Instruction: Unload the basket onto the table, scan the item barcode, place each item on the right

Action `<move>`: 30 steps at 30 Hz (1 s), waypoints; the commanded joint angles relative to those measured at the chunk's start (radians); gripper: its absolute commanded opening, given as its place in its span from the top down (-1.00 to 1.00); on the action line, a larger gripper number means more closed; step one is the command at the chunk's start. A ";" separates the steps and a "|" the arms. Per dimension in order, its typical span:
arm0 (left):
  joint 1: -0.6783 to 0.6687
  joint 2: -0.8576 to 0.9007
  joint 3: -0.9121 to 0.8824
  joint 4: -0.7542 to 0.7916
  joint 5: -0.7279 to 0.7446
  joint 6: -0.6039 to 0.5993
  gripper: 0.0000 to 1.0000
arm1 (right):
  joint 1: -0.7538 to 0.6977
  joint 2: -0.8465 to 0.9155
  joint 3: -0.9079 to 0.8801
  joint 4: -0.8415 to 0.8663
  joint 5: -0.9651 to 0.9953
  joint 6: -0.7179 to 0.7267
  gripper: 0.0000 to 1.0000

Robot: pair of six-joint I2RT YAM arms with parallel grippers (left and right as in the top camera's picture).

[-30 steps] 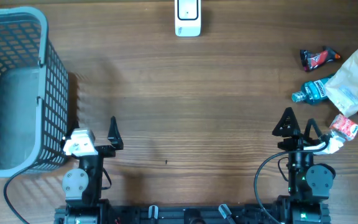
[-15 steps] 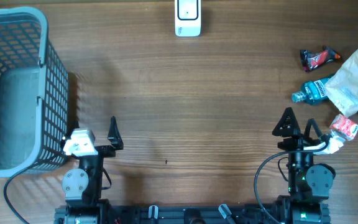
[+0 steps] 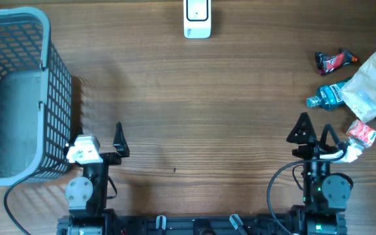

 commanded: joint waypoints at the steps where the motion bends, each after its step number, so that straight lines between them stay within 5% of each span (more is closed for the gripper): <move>1: -0.004 -0.003 -0.004 -0.001 -0.010 -0.009 -1.00 | 0.003 -0.016 -0.001 -0.005 0.018 0.007 -1.00; 12: -0.004 -0.003 -0.004 -0.001 -0.010 -0.009 -1.00 | 0.030 -0.016 -0.001 0.000 0.056 -0.049 -1.00; 18: -0.004 -0.003 -0.004 -0.001 -0.010 -0.009 -1.00 | 0.079 -0.016 -0.002 -0.012 -0.058 -0.452 -1.00; 30: -0.004 -0.003 -0.004 -0.001 -0.010 -0.009 -1.00 | 0.079 -0.017 -0.002 -0.012 -0.058 -0.447 -1.00</move>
